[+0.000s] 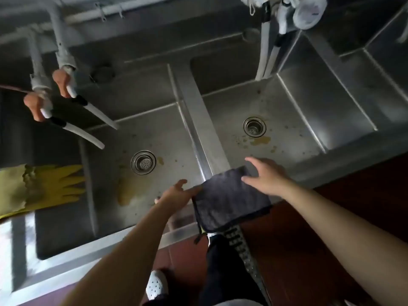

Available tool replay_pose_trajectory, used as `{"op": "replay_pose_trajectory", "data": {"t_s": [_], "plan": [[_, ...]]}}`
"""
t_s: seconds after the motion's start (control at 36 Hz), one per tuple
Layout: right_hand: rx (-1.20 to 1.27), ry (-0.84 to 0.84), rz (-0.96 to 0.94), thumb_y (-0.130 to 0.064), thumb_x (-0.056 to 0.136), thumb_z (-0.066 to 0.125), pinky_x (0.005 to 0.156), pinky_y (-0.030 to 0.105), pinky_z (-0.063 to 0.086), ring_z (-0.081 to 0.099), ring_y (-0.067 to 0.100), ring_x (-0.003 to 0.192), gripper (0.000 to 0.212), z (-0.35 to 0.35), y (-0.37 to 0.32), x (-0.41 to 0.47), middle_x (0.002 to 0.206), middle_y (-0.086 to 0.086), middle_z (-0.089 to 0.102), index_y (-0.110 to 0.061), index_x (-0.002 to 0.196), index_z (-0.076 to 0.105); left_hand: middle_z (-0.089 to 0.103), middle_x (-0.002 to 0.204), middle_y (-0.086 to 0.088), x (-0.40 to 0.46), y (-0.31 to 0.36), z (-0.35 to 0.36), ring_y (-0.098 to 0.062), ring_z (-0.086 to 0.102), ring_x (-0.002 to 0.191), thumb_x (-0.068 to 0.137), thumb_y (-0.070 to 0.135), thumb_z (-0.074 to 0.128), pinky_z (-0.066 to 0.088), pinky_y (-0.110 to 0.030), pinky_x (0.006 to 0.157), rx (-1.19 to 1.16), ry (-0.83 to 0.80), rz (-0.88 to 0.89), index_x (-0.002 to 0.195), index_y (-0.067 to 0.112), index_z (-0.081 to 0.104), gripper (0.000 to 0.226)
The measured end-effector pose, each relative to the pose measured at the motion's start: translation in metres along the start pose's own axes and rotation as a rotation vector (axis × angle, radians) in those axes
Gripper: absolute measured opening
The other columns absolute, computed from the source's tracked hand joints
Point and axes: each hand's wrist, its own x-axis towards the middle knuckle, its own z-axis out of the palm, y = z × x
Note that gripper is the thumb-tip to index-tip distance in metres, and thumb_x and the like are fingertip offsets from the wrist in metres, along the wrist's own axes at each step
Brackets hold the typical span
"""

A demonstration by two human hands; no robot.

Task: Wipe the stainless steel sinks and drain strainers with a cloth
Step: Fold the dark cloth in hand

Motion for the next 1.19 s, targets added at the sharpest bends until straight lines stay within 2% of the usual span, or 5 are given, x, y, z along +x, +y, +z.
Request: {"op": "replay_pose_trajectory", "data": {"t_s": [0.17, 0.31, 0.58, 1.0, 1.19], "plan": [[0.101, -0.493, 0.05, -0.066, 0.072, 0.074, 0.108, 0.034, 0.037, 0.039, 0.021, 0.141, 0.102, -0.013, 0.013, 0.056, 0.159, -0.002, 0.033, -0.029, 0.155, 0.027, 0.07, 0.101, 0.005, 0.014, 0.02, 0.009, -0.006, 0.064, 0.09, 0.079, 0.066, 0.065, 0.043, -0.013, 0.06, -0.194, -0.147, -0.09, 0.104, 0.017, 0.073, 0.055], [0.145, -0.617, 0.069, -0.047, 0.071, 0.083, 0.109, 0.031, 0.036, 0.043, 0.018, 0.134, 0.101, -0.013, 0.025, 0.08, 0.155, 0.0, 0.039, -0.018, 0.153, 0.032, 0.069, 0.11, -0.004, 0.013, 0.016, -0.001, -0.021, 0.059, 0.105, 0.079, 0.04, 0.078, 0.037, -0.035, 0.092, -0.222, -0.203, -0.085, 0.102, 0.011, 0.074, 0.037], [0.453, -0.308, -0.145, -0.013, 0.082, 0.078, 0.083, 0.039, 0.051, 0.067, 0.031, 0.094, 0.023, -0.009, 0.029, 0.042, 0.095, 0.009, 0.07, -0.014, 0.095, 0.059, 0.066, 0.088, -0.012, -0.027, 0.015, -0.005, -0.02, 0.067, 0.082, 0.078, -0.007, 0.074, 0.056, -0.026, 0.073, -0.552, -0.049, 0.129, 0.097, 0.004, 0.065, 0.024], [1.082, 0.317, -0.63, -0.018, 0.085, 0.074, 0.081, 0.03, 0.058, 0.069, 0.021, 0.104, 0.031, -0.149, -0.075, -0.111, 0.11, 0.006, 0.071, -0.021, 0.114, 0.064, 0.07, 0.106, -0.004, -0.156, 0.099, -0.122, -0.019, 0.07, 0.097, 0.091, 0.022, 0.069, 0.058, -0.041, 0.064, -0.831, 0.182, 0.865, 0.108, 0.02, 0.062, 0.019], [1.166, 0.17, -0.379, -0.018, 0.095, 0.058, 0.079, 0.044, 0.061, 0.071, 0.026, 0.104, 0.024, -0.106, -0.096, -0.13, 0.113, 0.007, 0.074, -0.023, 0.115, 0.071, 0.072, 0.114, -0.007, -0.158, 0.071, -0.118, -0.031, 0.068, 0.106, 0.099, 0.022, 0.057, 0.059, -0.045, 0.067, -0.862, 0.097, 0.685, 0.114, 0.025, 0.068, 0.019]]}}
